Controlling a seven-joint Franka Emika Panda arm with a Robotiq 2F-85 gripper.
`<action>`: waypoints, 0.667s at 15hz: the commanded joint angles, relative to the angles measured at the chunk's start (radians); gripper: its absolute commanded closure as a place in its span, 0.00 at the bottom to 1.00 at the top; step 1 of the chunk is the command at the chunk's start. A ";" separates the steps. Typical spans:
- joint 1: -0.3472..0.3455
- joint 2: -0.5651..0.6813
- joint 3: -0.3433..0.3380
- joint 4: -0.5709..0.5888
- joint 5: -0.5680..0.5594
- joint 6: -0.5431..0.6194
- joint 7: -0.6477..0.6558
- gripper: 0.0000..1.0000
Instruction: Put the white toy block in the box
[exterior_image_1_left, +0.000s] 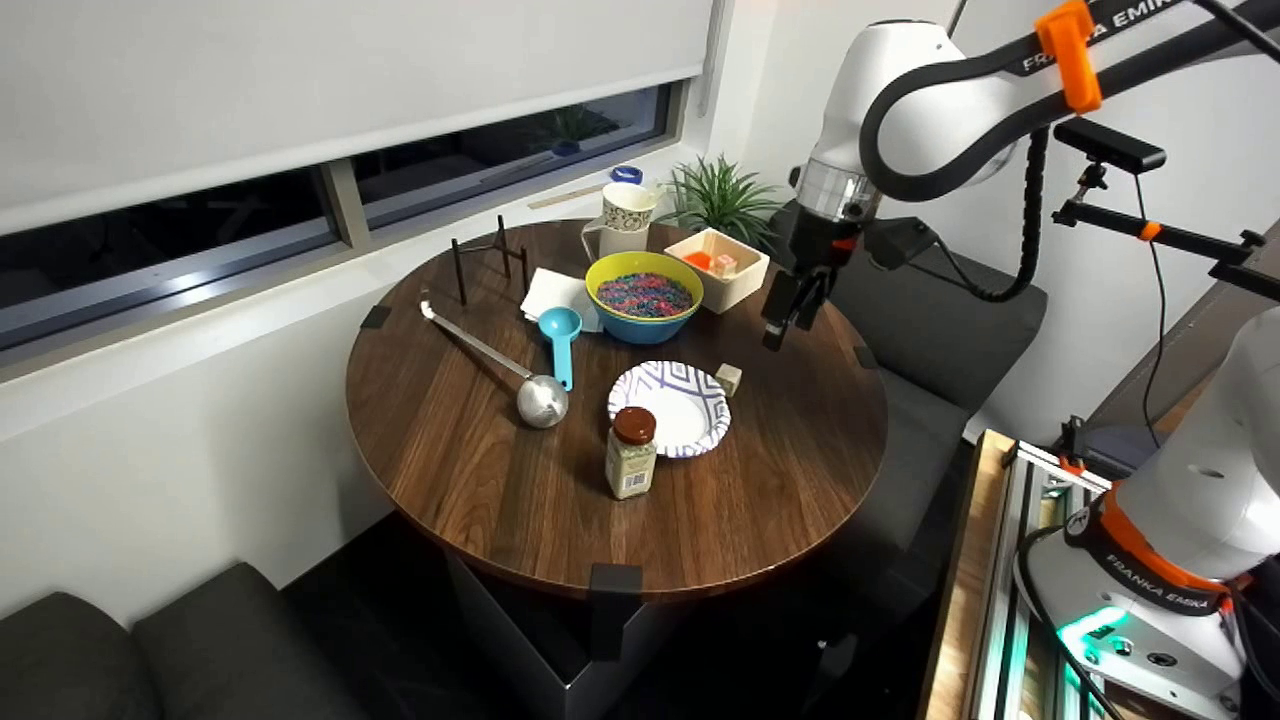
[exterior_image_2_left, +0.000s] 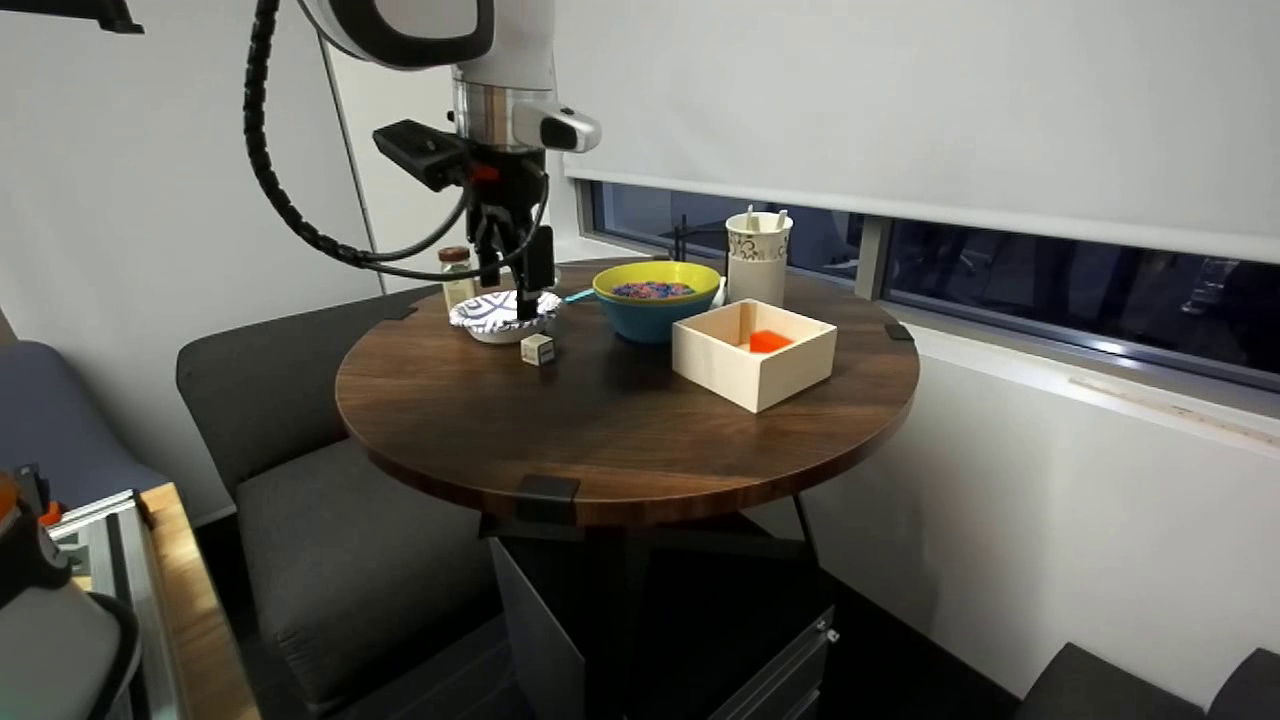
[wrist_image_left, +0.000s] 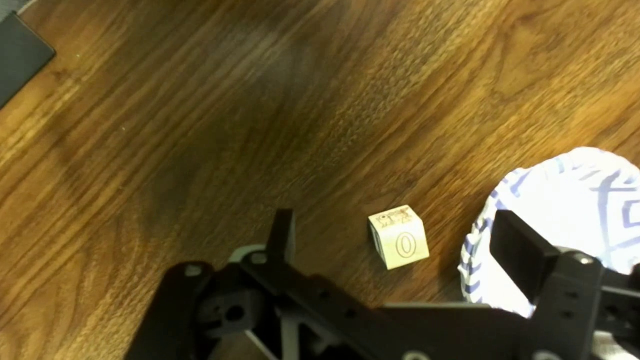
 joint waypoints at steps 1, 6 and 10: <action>0.018 0.071 0.008 0.002 0.010 0.090 -0.044 0.00; 0.031 0.142 0.030 0.006 -0.009 0.132 -0.076 0.00; 0.031 0.180 0.047 0.002 -0.063 0.220 -0.059 0.01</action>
